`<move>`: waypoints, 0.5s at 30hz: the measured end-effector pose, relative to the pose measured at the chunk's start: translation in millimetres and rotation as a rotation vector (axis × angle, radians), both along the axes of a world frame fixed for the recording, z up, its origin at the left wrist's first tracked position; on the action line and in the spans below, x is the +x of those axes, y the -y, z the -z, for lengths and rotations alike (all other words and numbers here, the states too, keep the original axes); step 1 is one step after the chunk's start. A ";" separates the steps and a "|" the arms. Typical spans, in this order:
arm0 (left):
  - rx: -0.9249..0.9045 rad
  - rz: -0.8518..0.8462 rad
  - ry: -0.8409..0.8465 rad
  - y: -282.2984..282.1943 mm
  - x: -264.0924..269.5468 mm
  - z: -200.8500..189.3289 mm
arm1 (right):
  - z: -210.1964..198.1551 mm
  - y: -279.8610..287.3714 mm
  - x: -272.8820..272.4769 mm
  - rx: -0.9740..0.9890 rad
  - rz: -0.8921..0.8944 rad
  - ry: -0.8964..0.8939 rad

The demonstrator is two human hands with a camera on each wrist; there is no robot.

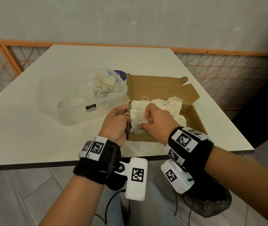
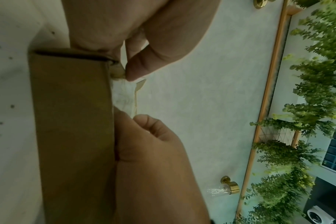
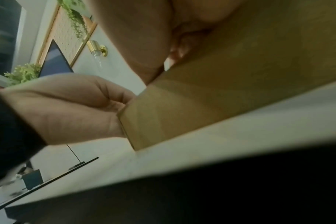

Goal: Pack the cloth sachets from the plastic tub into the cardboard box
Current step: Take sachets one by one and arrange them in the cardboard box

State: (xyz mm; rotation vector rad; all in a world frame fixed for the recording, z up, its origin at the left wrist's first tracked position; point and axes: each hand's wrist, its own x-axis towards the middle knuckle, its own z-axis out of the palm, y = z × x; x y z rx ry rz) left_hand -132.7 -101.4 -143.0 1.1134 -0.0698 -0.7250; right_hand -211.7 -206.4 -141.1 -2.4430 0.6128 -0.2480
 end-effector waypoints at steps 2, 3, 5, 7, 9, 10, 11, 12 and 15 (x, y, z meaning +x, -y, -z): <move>-0.009 0.001 0.000 -0.8 -0.4 -0.4 | 2.0 -1.5 -7.6 0.010 -0.004 0.098; -0.009 0.004 0.002 -1.2 -0.2 -0.3 | 1.8 -2.2 -12.4 0.013 -0.011 0.153; -0.005 0.010 0.008 -1.7 0.4 0.7 | 0.5 -4.0 -24.3 -0.027 -0.027 0.253; -0.006 0.010 0.014 -1.5 0.3 1.5 | 0.9 -5.0 -37.4 -0.104 -0.098 0.289; -0.009 0.018 0.018 -1.3 0.0 1.8 | 5.8 -4.7 -47.3 -0.166 -0.234 0.236; -0.004 0.019 0.019 -1.3 0.0 1.7 | 9.7 -5.2 -49.7 -0.197 -0.285 0.186; 0.004 0.018 0.020 -1.5 0.4 1.8 | 12.9 -5.5 -50.2 -0.230 -0.308 0.138; 0.005 0.023 0.023 -1.7 0.6 1.6 | 14.4 -6.0 -49.3 -0.266 -0.310 0.106; 0.012 0.042 0.039 -2.3 -0.7 0.3 | 9.9 -9.0 -46.1 -0.282 -0.302 0.087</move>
